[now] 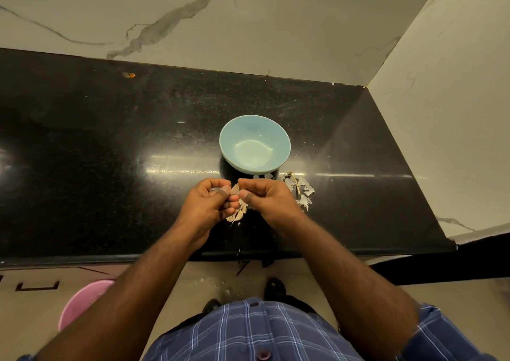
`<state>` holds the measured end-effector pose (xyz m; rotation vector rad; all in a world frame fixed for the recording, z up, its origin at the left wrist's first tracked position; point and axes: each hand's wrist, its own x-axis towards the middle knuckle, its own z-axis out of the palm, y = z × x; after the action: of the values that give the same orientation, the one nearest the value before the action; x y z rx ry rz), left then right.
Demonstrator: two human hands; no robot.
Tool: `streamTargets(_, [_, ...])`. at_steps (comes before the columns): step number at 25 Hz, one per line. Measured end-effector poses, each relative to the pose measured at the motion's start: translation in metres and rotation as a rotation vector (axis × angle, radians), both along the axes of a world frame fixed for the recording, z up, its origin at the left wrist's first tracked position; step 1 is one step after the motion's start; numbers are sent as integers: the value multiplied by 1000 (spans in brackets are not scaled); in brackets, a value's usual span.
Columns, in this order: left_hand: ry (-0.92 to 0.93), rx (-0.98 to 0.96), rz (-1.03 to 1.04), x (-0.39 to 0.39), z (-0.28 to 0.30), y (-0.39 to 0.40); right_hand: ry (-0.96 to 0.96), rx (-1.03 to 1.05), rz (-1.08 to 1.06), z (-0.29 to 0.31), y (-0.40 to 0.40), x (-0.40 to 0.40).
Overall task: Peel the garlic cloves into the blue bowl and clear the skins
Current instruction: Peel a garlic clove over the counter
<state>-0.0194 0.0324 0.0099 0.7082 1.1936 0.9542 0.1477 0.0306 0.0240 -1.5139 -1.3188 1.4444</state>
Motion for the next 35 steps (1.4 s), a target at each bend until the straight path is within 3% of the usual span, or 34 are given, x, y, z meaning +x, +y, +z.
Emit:
streamTargets(3, [-42,1,-26,14,6,-2,237,-5,-101,-1,-5,-3])
streamTargets(5, [-18,7,-25,21,8,-1,289,5,-146,-1,-3,2])
streamTargets(10, [27,46,-9,33,12,5,206,87,-129,7,8,23])
streamTargets(22, [-22,48,1,71,27,8,258,117,-120,11,18,57])
streamTargets(28, [125,164,85,77,15,0,341,98,-13,12,12,72])
streamTargets(35, [319,405,-20,71,16,-13,371,-15,-56,20,4,73])
